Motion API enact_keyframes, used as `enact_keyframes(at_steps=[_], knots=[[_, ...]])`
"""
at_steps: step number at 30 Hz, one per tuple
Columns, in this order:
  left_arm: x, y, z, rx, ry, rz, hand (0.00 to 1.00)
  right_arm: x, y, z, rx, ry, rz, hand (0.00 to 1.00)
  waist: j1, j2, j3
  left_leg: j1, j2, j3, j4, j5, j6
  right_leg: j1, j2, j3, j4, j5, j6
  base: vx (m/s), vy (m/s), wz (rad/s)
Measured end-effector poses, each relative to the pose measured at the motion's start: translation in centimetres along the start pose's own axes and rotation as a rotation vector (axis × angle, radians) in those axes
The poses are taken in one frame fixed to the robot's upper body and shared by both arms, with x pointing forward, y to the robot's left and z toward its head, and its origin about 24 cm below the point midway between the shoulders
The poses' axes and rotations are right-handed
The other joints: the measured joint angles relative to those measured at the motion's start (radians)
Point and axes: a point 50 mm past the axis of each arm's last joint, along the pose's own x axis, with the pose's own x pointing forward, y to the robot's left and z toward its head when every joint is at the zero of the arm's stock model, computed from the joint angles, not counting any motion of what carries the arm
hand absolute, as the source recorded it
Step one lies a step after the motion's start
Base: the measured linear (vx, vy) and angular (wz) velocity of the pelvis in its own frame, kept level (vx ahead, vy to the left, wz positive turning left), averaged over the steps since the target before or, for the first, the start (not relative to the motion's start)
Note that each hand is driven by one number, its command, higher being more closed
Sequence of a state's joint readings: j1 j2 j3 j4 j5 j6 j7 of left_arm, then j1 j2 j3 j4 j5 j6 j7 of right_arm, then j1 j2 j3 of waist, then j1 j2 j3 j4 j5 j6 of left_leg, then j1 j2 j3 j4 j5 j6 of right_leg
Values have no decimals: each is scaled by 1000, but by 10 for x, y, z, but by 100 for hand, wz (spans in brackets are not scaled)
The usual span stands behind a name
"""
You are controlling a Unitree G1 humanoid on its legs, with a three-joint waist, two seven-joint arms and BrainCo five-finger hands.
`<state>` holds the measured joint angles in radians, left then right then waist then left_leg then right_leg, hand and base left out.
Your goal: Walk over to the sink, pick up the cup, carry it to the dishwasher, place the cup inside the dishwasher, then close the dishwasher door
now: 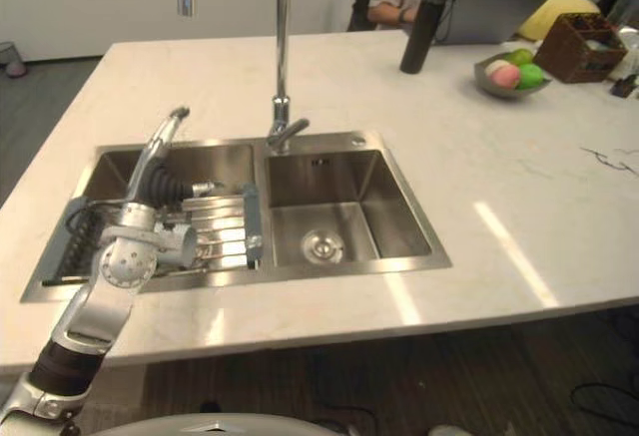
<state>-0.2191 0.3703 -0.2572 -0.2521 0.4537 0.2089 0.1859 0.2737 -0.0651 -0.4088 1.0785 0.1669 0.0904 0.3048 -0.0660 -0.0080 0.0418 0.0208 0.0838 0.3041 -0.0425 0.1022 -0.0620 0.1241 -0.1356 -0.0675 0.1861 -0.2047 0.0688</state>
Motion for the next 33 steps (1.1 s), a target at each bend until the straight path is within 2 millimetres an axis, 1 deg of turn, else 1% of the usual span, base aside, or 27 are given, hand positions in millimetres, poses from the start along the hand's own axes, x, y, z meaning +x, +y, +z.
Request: enact_keyframes(at_steps=[1,4,5,7,9,10,11,12,13,14,15,16,18,20,24,25,27,29,31,33], knots=[[2,-1,-6,39,22,-32,0,0,-1,0,2,2,-2,0,-4,0,0,14,-11,3,-12,-3,4,4,-9,-2,3,4,6,106,89,-14],[15,1,-8,80,26,-83,0,-2,-4,-2,35,-2,-14,0,-11,2,0,26,-35,-2,-16,-14,19,0,-33,-11,36,4,7,43,79,6],[18,2,-9,92,31,-96,0,-2,-6,-2,51,-9,-19,0,-14,7,2,33,-40,-3,-17,-19,25,-9,-38,-23,66,4,7,-13,80,2],[24,5,-20,136,75,-134,0,-5,-12,-3,61,-14,-32,0,-22,21,5,57,-55,-6,-32,-41,33,-65,-59,-49,212,4,7,-39,97,-1],[27,7,-30,172,112,-167,0,-6,-15,-5,60,-10,-40,0,-28,17,10,68,-71,-14,-41,-51,45,-106,-82,-59,321,6,3,-72,77,10],[27,10,-40,192,150,-181,0,-8,-17,-9,61,0,-44,0,-38,14,9,71,-81,-29,-41,-53,48,-126,-91,-54,368,14,0,-62,59,31],[27,16,-48,204,186,-171,0,-8,-16,-14,49,18,-39,0,-48,19,12,73,-80,-56,-41,-53,48,-130,-87,-51,373,26,3,-10,29,30],[27,20,-51,212,198,-160,0,-8,-14,-16,44,26,-34,0,-48,23,14,68,-77,-60,-41,-52,47,-130,-82,-49,361,26,4,36,-12,11],[27,30,-57,234,219,-132,0,-8,-12,-20,31,42,-28,0,-39,15,13,59,-68,-58,-41,-47,41,-115,-68,-51,292,16,14,30,-57,-12],[26,40,-61,265,232,-116,0,-7,-9,-20,0,57,-15,0,-32,-1,9,49,-64,-58,-39,-41,40,-68,-56,-64,186,14,9,7,-78,-20],[26,45,-62,283,233,-113,0,-6,-8,-22,-14,69,-9,0,-26,-11,9,46,-63,-56,-35,-32,38,-45,-52,-73,134,15,8,16,-112,-20],[26,51,-63,304,235,-109,0,-5,-5,-22,-39,87,4,0,-17,-27,9,32,-62,-53,-35,-21,42,-19,-48,-84,57,15,8,-6,-160,-12],[22,55,-62,298,237,-101,0,-3,0,-17,-91,96,27,0,-16,-34,6,8,-54,-56,-35,-7,42,-15,-34,-85,15,15,9,-23,-149,-1],[17,53,-57,300,217,-104,0,-3,-3,-12,-153,105,26,0,3,-17,14,0,-42,-67,-42,-5,30,1,-22,-100,-15,18,12,-51,-86,13],[13,54,-46,276,164,-90,0,-4,-6,-6,-200,109,22,0,27,0,14,-19,-30,-118,-43,6,21,42,0,-151,-62,18,13,-50,-88,36],[10,54,-42,274,146,-89,0,-4,-7,-3,-215,106,20,0,33,5,13,-27,-25,-131,-43,12,14,48,8,-167,-75,18,13,-64,-79,37],[6,53,-38,271,121,-111,0,-4,-9,1,-221,105,15,0,39,14,9,-39,-21,-155,-44,26,12,48,22,-196,-87,18,14,-35,-74,43],[3,49,-37,265,112,-136,0,-4,-8,4,-225,100,19,0,44,16,14,-44,-19,-181,-44,41,11,57,30,-230,-93,16,10,-14,-69,47],[-1,44,-38,281,106,-165,0,-3,-6,7,-228,95,20,0,54,11,20,-43,-22,-217,-44,54,5,81,35,-262,-101,11,5,-11,-63,41],[-1,43,-39,300,100,-183,0,-2,-5,9,-230,91,19,0,62,7,24,-45,-24,-229,-45,59,5,87,37,-277,-103,7,4,-9,-57,26]])
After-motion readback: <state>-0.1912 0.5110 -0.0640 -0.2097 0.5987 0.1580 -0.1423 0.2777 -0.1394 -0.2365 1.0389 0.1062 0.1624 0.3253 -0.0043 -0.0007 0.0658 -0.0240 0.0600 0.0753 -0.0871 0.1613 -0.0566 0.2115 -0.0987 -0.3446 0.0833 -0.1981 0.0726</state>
